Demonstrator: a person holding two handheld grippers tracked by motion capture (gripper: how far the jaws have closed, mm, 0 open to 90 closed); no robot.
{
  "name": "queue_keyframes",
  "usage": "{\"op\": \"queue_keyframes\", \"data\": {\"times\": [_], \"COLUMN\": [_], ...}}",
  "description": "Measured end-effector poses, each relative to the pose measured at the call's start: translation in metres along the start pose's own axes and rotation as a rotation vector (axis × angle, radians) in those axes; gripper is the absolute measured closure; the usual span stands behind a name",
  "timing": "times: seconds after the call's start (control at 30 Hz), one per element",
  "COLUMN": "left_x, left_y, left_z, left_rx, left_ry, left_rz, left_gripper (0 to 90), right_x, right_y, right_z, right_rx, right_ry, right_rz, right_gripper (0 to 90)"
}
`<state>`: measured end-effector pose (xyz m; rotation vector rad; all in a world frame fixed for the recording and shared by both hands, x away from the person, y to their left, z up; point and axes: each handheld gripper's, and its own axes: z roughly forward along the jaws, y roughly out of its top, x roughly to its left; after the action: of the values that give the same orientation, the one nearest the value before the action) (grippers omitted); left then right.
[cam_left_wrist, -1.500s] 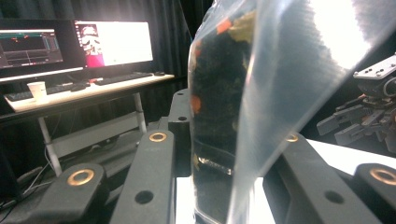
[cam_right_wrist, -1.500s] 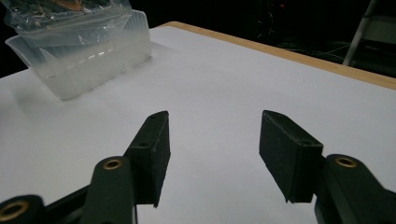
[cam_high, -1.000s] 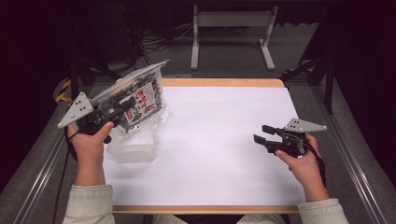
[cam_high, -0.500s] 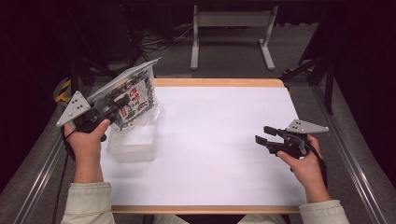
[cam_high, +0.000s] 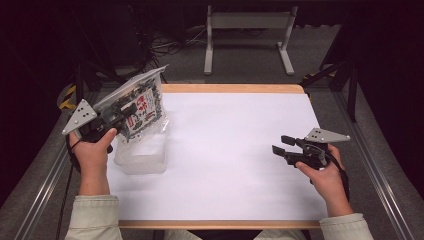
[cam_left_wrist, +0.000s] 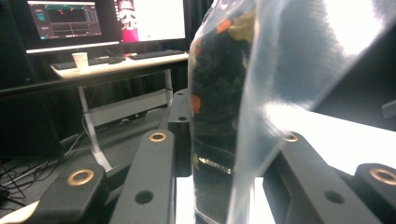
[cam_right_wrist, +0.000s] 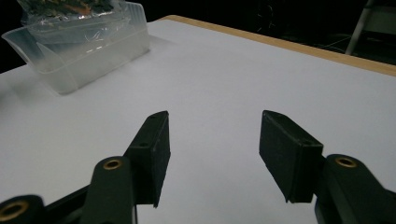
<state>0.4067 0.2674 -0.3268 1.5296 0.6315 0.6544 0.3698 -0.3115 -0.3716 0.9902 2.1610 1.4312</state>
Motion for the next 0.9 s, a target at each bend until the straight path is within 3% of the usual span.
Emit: {"op": "queue_keyframes", "data": {"times": [0.4,0.67,0.9], "left_x": [0.011,0.015,0.015], "left_y": [-0.018,-0.027,-0.034], "left_z": [0.001,0.002,0.005], "left_rx": [0.037,0.036,0.063], "left_ry": [0.01,0.01,0.008], "left_rz": [-0.041,-0.06,-0.054], "left_gripper": [71.9,71.9,71.8], "right_x": [0.0,0.001,0.001], "right_y": [0.001,0.001,0.002], "right_z": [0.002,0.004,0.004], "right_rx": [-0.002,0.001,-0.004], "right_ry": [0.007,0.012,0.015], "right_rz": [0.003,0.005,0.007], "right_gripper": [43.7,43.6,43.4]}}
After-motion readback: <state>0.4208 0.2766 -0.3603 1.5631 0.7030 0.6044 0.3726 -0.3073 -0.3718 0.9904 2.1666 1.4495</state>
